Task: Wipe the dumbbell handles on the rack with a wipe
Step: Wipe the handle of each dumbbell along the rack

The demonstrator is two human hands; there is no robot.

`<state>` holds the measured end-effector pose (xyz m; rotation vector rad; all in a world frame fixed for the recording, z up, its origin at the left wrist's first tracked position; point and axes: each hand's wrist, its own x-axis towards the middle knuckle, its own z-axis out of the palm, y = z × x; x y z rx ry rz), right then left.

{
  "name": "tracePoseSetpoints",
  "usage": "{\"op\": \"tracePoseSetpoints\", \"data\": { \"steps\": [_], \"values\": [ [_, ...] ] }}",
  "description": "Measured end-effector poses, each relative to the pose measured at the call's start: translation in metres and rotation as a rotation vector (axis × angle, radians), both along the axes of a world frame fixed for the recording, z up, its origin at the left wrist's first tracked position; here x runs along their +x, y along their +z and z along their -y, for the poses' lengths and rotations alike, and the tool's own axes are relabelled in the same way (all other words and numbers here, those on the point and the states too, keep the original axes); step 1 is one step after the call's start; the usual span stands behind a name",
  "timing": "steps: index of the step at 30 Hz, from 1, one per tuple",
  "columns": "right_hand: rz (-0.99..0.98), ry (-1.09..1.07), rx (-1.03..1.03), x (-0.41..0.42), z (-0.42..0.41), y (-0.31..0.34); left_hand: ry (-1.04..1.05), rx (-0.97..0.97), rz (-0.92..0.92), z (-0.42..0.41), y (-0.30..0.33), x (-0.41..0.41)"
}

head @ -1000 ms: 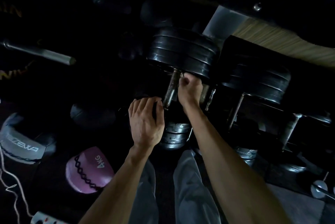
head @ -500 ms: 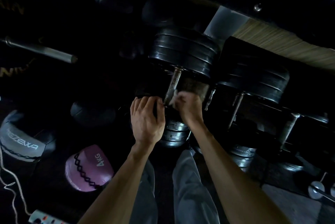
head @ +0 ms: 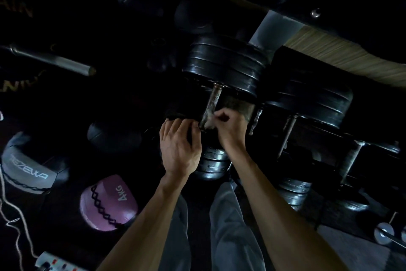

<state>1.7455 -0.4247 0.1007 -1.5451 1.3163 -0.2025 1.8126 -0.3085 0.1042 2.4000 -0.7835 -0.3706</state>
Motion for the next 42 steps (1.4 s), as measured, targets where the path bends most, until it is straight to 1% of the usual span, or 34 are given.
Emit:
{"op": "tracePoseSetpoints", "data": {
  "steps": [3,5,7,10,11,12,16,17,19,20,21,24,25,27,30,32,34,36,37,38,39,40,42],
  "values": [
    [0.025,-0.162,-0.16,0.022,0.023,-0.002,0.006,-0.001,0.0,0.0,0.001,-0.001],
    [0.079,-0.217,-0.2,0.024,0.025,-0.003,0.009,0.0,-0.007,0.001,0.0,-0.001],
    [0.068,-0.146,-0.132,0.013,0.013,-0.007,0.008,-0.001,-0.013,0.001,0.0,-0.001],
    [-0.048,0.031,0.075,-0.006,-0.006,-0.007,0.005,0.006,-0.019,0.0,0.0,-0.001],
    [-0.059,0.049,0.085,-0.006,-0.005,-0.006,0.004,0.009,-0.02,0.0,0.0,-0.001],
    [-0.059,0.038,0.046,-0.002,-0.001,-0.003,0.004,0.011,-0.023,0.0,0.0,-0.001],
    [0.026,-0.233,-0.172,0.028,0.023,0.001,0.024,-0.005,-0.005,0.0,-0.001,-0.001],
    [0.035,-0.247,-0.235,0.031,0.024,-0.004,0.022,-0.009,-0.001,0.0,-0.002,-0.001],
    [0.011,-0.145,-0.341,0.026,0.015,-0.009,0.012,-0.02,-0.002,0.0,-0.001,-0.002],
    [0.011,-0.076,-0.335,0.019,0.008,-0.01,0.01,-0.025,-0.003,0.0,-0.001,-0.002],
    [0.008,-0.005,-0.267,0.01,0.004,-0.008,0.012,-0.025,-0.005,0.001,0.0,-0.001],
    [-0.047,0.197,0.032,-0.011,-0.002,-0.001,0.018,-0.015,-0.02,0.001,0.001,-0.001],
    [-0.039,0.234,0.047,-0.012,-0.001,0.002,0.019,-0.014,-0.019,0.001,0.001,-0.001],
    [0.015,0.183,-0.048,-0.002,0.006,0.004,0.015,-0.021,-0.021,0.0,0.0,-0.001],
    [0.032,0.018,-0.303,0.019,0.014,-0.003,0.029,-0.037,-0.009,0.0,-0.002,-0.002],
    [0.021,0.004,-0.349,0.021,0.014,-0.01,0.023,-0.043,-0.008,-0.001,-0.003,-0.001],
    [0.0,0.126,-0.303,0.014,0.006,-0.01,0.021,-0.052,-0.012,-0.001,-0.001,-0.001],
    [-0.05,0.28,-0.112,0.006,0.002,-0.006,0.017,-0.067,-0.031,0.001,0.003,-0.001],
    [-0.071,0.319,-0.011,0.002,0.003,-0.003,0.013,-0.068,-0.042,0.002,0.005,0.0],
    [-0.079,0.325,0.051,0.0,0.005,-0.002,0.004,-0.058,-0.057,0.002,0.005,0.003],
    [-0.073,0.31,0.068,-0.004,0.007,-0.001,-0.024,-0.043,-0.089,0.003,0.005,0.008],
    [-0.05,0.283,0.064,-0.007,0.008,0.001,-0.069,-0.025,-0.147,0.003,0.005,0.017],
    [0.044,0.21,0.072,-0.012,0.006,0.007,-0.207,0.01,-0.33,0.005,0.008,0.038]
  ]
}}
